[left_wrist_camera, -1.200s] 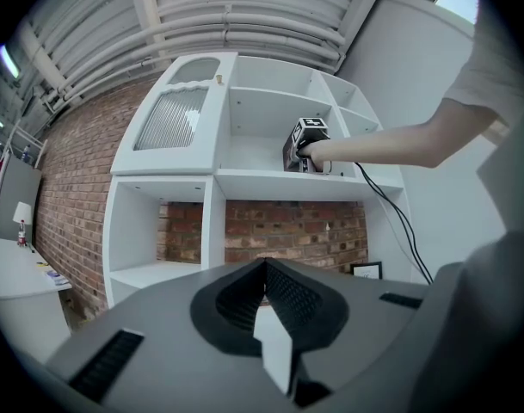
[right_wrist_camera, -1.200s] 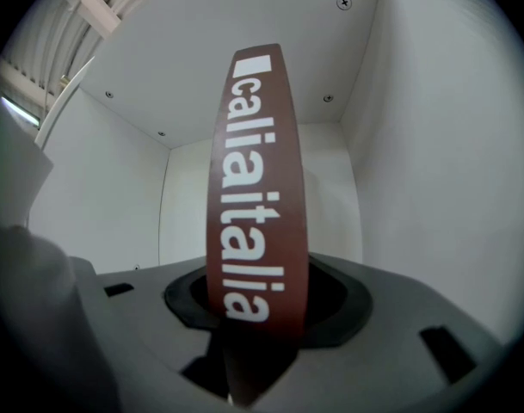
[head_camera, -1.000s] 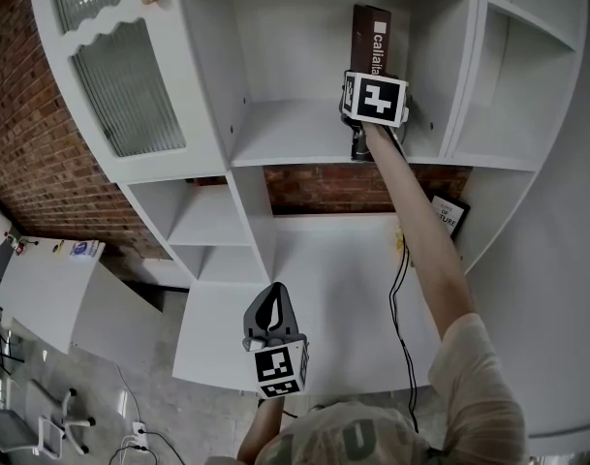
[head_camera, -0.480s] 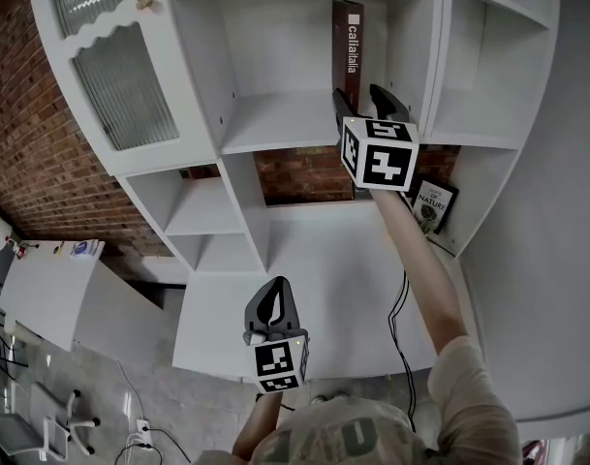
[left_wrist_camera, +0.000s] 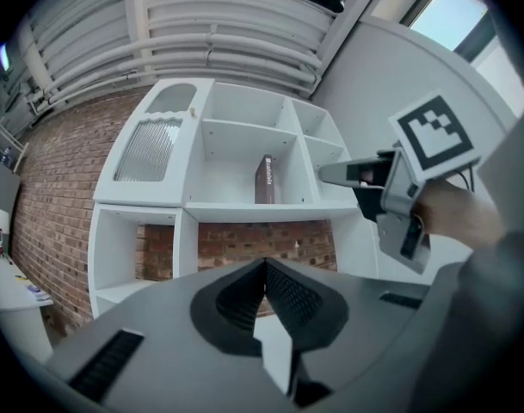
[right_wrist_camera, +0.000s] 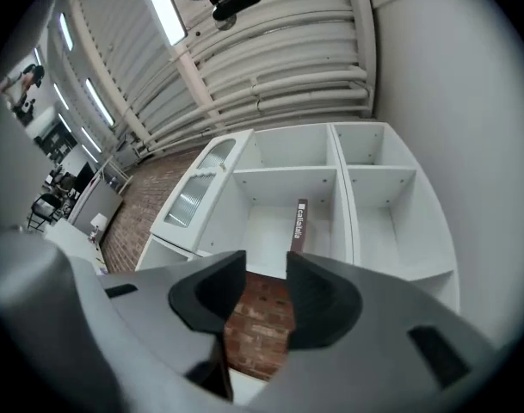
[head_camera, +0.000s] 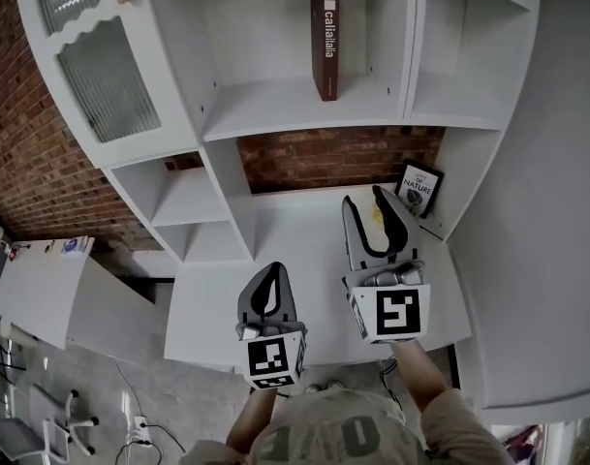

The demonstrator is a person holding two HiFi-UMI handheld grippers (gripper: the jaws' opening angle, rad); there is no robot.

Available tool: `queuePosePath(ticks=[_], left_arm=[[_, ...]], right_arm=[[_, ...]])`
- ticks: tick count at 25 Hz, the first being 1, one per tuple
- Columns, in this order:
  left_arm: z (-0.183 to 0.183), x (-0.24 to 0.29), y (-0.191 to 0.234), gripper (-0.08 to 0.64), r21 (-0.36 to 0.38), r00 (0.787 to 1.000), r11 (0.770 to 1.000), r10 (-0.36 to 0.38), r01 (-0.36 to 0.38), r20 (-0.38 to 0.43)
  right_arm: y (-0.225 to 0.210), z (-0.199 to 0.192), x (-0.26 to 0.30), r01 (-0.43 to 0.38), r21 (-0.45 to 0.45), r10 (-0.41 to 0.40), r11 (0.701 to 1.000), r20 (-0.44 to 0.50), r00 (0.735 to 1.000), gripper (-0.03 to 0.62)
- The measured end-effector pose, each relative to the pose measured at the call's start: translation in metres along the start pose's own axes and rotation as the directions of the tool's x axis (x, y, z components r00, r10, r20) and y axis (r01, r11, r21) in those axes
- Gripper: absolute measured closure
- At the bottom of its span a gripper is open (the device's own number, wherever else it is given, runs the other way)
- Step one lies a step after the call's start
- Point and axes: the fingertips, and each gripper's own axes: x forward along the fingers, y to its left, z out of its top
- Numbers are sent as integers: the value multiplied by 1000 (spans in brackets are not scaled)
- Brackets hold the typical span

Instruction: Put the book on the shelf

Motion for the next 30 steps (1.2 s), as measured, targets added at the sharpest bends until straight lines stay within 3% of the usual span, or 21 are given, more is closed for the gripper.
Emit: queuePosePath(ticks=[2,5,9,14,18,30], left_arm=[[6,0,-4,548,-4,1000,1000,-9,10,15],[17,0,-8,548,-15,999,1000,-13,14,52],[16,-2,-14,548,-22,998,1000,-21,23,58],[9,-9,-11,548,-32,998,999,-17,19,60],[11,-11,-11,548,-33,997,999,-16,18,76],[18,-11,-15,548,-33,995,999,-33,36,92]], right_arm=[[3,-5,-21,9,41,-8,999,-1,1000,529],[16,-28,-43,-11,98,15,995,-39,999,572],[40,-79,-69,-59,105,76,993,-161,984,577],[46,-101,-83,-55,119,83,991,-241,967,577],[43,-104,-85,-34,85,56,996,-264,963,577],[50,-91,-80,-46,119,73,992,-234,970,577]])
